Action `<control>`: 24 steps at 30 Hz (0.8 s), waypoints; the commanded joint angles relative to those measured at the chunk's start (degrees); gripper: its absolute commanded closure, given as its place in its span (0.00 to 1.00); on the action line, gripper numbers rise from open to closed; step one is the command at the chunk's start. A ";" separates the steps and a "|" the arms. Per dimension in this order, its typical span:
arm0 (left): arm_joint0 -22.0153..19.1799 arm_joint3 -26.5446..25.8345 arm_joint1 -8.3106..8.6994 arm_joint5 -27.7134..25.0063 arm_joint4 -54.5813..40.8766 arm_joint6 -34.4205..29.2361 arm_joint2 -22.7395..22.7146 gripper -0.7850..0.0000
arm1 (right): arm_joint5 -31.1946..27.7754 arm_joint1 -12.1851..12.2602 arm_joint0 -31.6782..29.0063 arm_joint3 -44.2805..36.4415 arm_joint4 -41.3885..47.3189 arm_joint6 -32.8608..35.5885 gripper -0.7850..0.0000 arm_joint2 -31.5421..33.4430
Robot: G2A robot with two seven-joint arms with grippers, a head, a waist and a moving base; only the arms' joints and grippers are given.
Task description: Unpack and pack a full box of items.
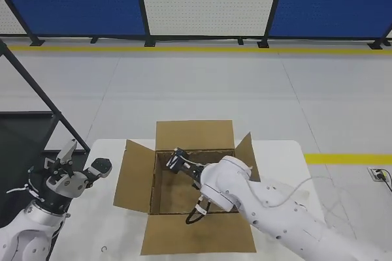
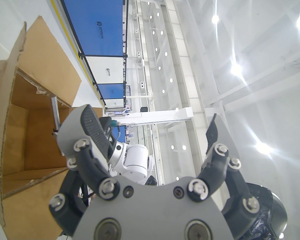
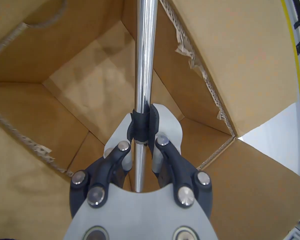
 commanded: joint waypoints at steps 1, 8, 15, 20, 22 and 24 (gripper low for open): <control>0.14 0.06 -0.01 -0.13 -0.51 0.73 -0.26 0.00 | -1.32 -1.23 0.67 3.04 -0.41 0.04 1.00 -1.59; 0.14 0.06 -0.01 -0.13 -0.51 0.73 -0.26 0.00 | -7.00 -5.59 2.27 14.43 3.20 -2.13 1.00 -4.35; 0.14 0.06 -0.01 -0.13 -0.51 0.73 -0.26 0.00 | -10.86 -9.60 3.43 26.49 7.57 -5.04 1.00 -5.06; 0.14 0.06 -0.01 -0.13 -0.51 0.73 -0.26 0.00 | -13.01 -12.29 4.09 33.76 9.03 -6.79 1.00 -5.70; 0.14 0.06 -0.01 -0.13 -0.51 0.73 -0.26 0.00 | -13.62 -13.30 4.43 36.47 9.38 -7.28 1.00 -5.87; 0.14 0.06 -0.01 -0.13 -0.51 0.73 -0.26 0.00 | -14.01 -14.28 4.72 38.95 9.60 -7.64 1.00 -6.03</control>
